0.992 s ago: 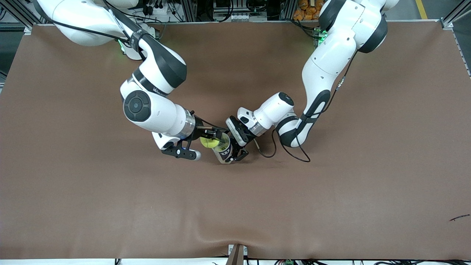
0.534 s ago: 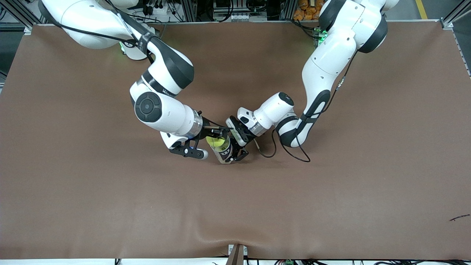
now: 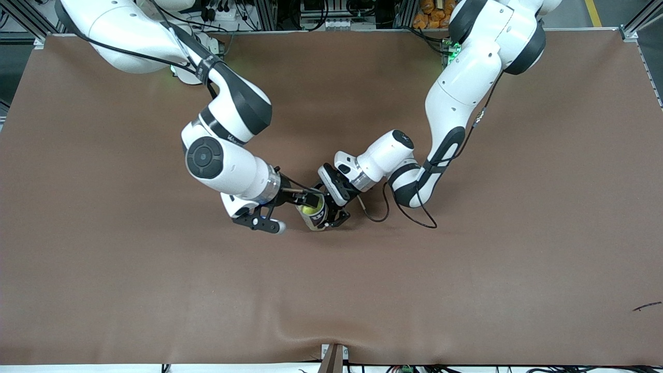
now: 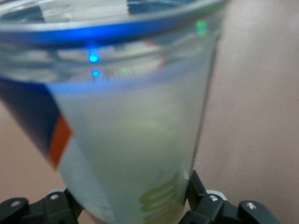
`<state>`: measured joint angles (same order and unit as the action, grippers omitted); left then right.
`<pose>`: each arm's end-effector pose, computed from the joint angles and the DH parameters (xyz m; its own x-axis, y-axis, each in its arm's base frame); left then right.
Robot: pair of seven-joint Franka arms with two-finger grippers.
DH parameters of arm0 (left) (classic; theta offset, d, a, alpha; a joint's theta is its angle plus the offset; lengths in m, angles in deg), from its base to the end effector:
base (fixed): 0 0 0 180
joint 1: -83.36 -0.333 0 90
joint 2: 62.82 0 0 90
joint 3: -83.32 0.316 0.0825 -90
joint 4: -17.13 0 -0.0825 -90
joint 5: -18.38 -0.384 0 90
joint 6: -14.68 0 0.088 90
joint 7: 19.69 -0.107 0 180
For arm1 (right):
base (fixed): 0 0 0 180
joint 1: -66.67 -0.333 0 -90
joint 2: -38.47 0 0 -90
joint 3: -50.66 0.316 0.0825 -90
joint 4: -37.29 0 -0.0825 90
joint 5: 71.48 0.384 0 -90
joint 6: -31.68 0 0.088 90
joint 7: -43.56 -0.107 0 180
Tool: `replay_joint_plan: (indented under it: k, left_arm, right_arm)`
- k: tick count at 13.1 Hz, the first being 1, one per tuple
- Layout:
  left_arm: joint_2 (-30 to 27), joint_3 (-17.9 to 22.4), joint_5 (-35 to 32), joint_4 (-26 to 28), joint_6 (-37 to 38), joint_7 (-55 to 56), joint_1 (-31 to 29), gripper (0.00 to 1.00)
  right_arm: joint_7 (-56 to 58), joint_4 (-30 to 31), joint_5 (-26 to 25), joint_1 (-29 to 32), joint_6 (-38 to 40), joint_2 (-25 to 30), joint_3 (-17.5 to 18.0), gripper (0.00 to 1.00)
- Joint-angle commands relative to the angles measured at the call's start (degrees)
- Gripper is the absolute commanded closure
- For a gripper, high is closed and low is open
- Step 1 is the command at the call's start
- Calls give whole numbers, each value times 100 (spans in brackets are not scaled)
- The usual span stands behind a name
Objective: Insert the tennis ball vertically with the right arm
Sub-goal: 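Carry the second ball with the right gripper and drop it into the tube, then open the left gripper and release the upright tube while the right gripper withdraws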
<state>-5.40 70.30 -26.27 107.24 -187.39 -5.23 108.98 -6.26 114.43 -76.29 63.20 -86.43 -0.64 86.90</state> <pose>0.5227 -0.4763 0.1725 0.2424 -0.5152 0.8221 -0.8793 -0.4747 -0.0382 0.6299 0.3752 0.3949 0.9565 -0.2564 -0.1392 -0.2874 -0.9103 -0.2981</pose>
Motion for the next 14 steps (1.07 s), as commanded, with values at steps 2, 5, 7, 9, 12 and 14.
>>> replay_joint_plan:
  k: [2,5,7,9,12,14]
  left_arm:
    - [6,2,-97,-38,-61,145,-4,0]
    - [-12,2,-106,50,-52,329,-22,0]
    - [-29,10,-158,312,-52,374,-48,0]
    - [-56,10,-176,568,-52,304,-171,0]
    - [-65,10,-701,727,-43,365,-495,0]
    - [-82,10,-791,989,-43,365,-680,0]
  right_arm:
    - [1189,21,-90,846,383,587,24,0]
    - [2368,108,-204,1654,1051,983,15,0]
    - [2835,109,-205,2103,1701,1378,15,0]
    - [2907,283,-213,2115,2036,1887,-342,0]
    - [3345,399,-205,1151,2475,2477,-1825,0]
    - [3522,407,-187,736,2800,2732,-2435,0]
